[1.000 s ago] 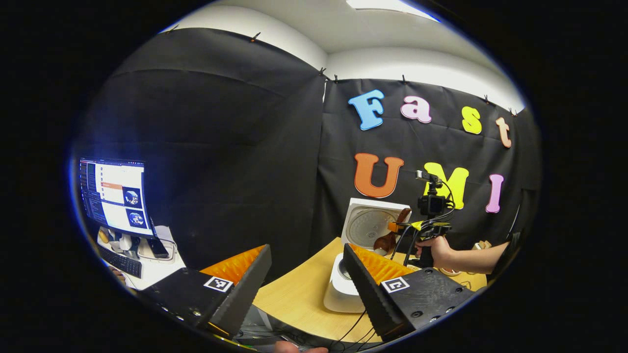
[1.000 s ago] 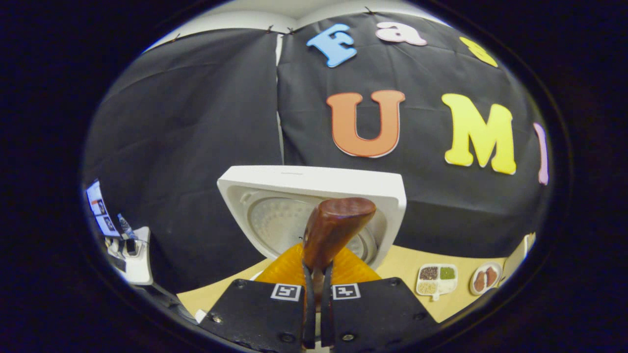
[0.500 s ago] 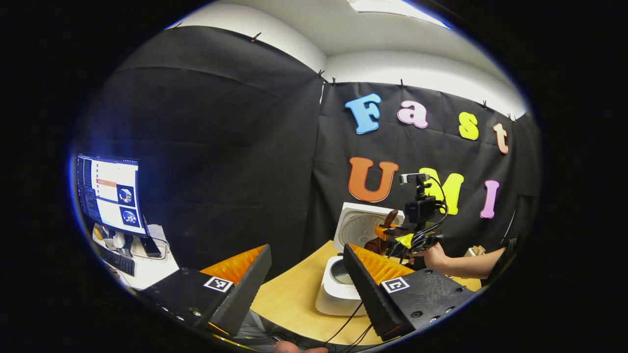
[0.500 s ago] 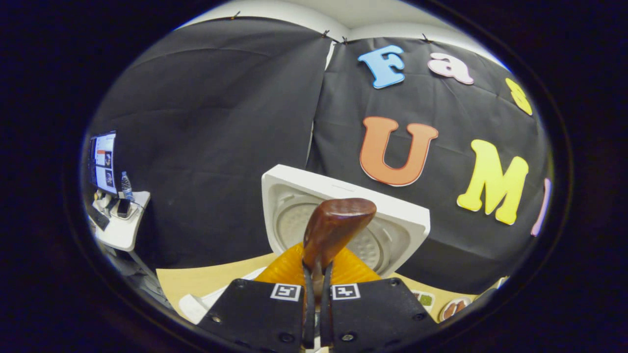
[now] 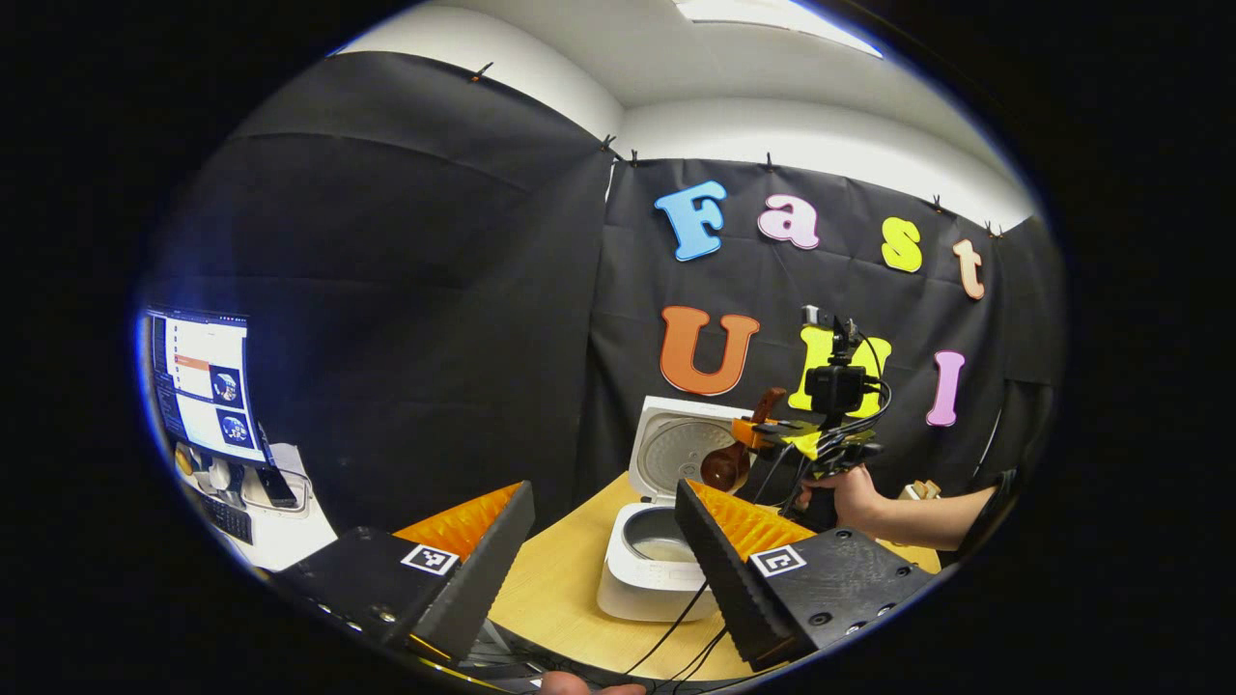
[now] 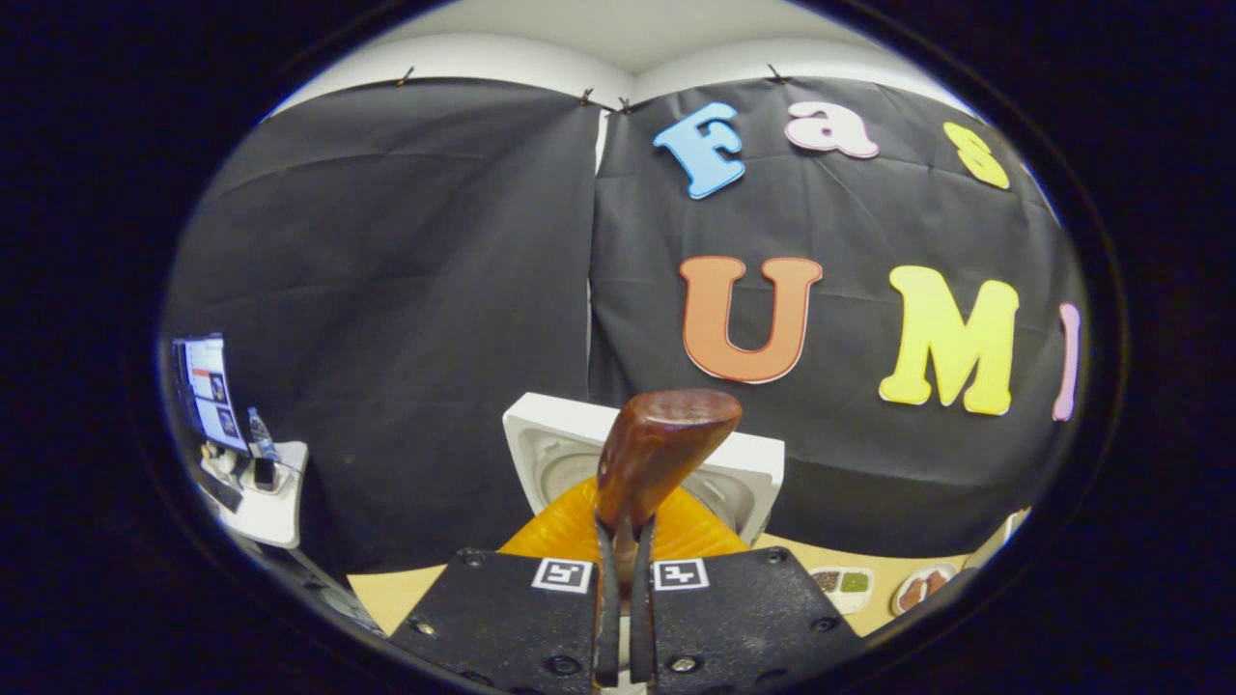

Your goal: Close the left gripper, press the button to open the rice cooker; take a wooden spoon from the chopstick holder with the right hand, scoop a spoonful of rice and pour it into the rice cooker, then put the wooden spoon back into the chopstick holder.

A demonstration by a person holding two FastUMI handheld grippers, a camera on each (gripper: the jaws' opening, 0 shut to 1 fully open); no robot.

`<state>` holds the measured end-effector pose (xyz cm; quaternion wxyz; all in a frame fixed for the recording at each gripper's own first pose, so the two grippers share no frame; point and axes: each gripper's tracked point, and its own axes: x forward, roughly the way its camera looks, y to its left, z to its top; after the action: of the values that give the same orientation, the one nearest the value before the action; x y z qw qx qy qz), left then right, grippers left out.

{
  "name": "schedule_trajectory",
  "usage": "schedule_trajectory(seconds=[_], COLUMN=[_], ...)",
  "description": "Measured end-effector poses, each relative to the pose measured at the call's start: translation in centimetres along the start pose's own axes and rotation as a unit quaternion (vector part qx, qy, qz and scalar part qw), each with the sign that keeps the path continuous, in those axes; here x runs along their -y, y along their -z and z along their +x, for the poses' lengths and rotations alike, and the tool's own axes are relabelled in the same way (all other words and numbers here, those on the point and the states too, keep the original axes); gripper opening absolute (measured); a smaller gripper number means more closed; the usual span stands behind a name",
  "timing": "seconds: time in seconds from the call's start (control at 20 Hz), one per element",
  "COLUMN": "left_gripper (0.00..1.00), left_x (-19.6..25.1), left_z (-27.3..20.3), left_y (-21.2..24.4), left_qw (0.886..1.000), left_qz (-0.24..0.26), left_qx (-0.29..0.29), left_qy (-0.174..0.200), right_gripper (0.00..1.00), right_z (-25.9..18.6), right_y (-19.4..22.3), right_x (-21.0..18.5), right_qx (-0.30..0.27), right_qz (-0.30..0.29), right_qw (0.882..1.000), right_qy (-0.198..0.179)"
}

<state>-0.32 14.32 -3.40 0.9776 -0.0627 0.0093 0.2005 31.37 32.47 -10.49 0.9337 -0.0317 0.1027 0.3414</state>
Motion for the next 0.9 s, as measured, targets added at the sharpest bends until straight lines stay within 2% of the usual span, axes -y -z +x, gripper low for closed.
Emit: schedule_trajectory(seconds=[0.25,0.45,0.65,0.9], left_gripper=[0.94,0.94,0.94,0.94], left_x=[1.6,4.1,8.0,11.7], left_z=[-0.3,-0.1,0.6,0.6], left_y=[0.5,0.5,0.8,0.9], left_qw=[1.000,0.999,0.997,0.993], left_qz=[0.004,0.005,0.015,0.032], left_qx=[-0.010,-0.011,-0.016,0.001], left_qy=[0.018,0.040,0.079,0.113], right_gripper=[0.10,0.10,0.09,0.09], right_z=[-3.9,-8.1,-12.7,-19.6], right_y=[-1.6,-1.8,-1.4,-0.8], right_x=[1.7,4.0,8.1,15.1], right_qx=[0.005,0.005,0.011,0.022], right_qz=[0.108,0.217,0.261,0.275], right_qw=[0.994,0.976,0.965,0.958], right_qy=[0.005,0.001,0.025,0.078])
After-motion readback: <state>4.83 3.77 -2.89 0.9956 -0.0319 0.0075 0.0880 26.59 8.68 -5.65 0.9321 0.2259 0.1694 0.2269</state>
